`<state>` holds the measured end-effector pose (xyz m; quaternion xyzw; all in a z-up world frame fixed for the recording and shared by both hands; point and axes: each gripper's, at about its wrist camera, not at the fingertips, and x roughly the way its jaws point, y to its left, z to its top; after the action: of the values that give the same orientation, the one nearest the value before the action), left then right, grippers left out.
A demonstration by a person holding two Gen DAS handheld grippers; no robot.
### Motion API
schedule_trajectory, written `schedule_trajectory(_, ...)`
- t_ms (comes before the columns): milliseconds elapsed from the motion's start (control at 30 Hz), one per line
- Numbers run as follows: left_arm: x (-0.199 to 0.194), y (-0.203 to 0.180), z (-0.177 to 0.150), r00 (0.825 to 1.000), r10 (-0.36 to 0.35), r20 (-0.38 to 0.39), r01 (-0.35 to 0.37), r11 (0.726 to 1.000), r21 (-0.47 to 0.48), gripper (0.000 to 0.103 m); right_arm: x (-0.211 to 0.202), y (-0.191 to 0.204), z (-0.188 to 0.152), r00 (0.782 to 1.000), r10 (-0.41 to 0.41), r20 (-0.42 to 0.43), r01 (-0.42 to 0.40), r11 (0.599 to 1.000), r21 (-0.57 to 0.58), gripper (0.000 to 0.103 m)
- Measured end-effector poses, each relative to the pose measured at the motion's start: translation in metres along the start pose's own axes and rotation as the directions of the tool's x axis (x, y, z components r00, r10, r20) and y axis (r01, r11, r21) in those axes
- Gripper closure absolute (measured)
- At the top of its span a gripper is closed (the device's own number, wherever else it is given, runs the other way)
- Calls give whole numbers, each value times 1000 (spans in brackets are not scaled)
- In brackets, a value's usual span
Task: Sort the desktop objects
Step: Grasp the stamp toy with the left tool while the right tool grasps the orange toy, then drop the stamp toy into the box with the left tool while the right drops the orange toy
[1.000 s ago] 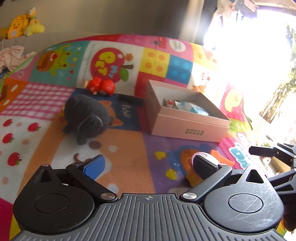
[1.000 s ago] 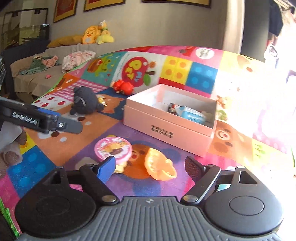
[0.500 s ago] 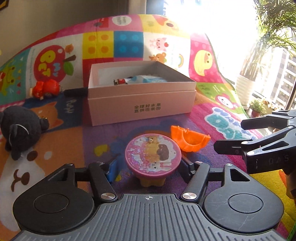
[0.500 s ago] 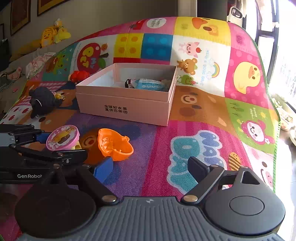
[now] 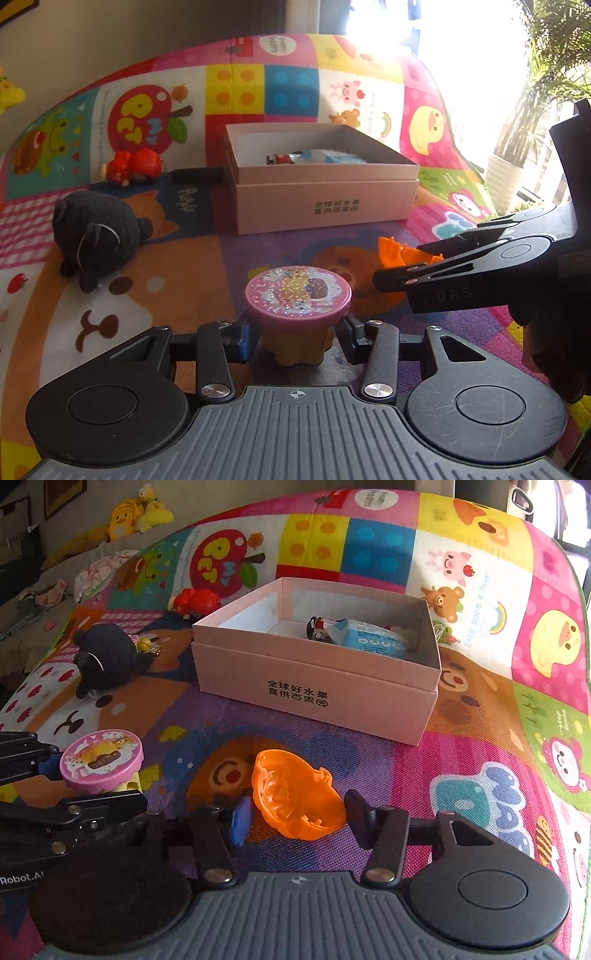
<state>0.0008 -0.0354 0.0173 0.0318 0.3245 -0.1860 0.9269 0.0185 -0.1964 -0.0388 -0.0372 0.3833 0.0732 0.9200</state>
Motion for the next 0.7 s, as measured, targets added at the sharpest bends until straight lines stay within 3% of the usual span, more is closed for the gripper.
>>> schedule_trajectory(200,-10,-5,3,1000,-13,20,13,1000,21,55,-26,3,-1,1000,-3,-6,3,999,-53,52)
schedule_trajectory(367,-24,-13,18,997,-21,71,16,998,67,55,-62,1,5,999,10,38,-7,997,-77,52)
schedule_trajectory(567,-31,-19,66,980,-2,200,-25,991,132,55,-121,-34,46,977,25,213,-30,999,20,52)
schedule_trajectory(700,-4,-19,96,975,1,221,-30,991,128,55,-132,-55,61,961,-34,274,15,997,71,52)
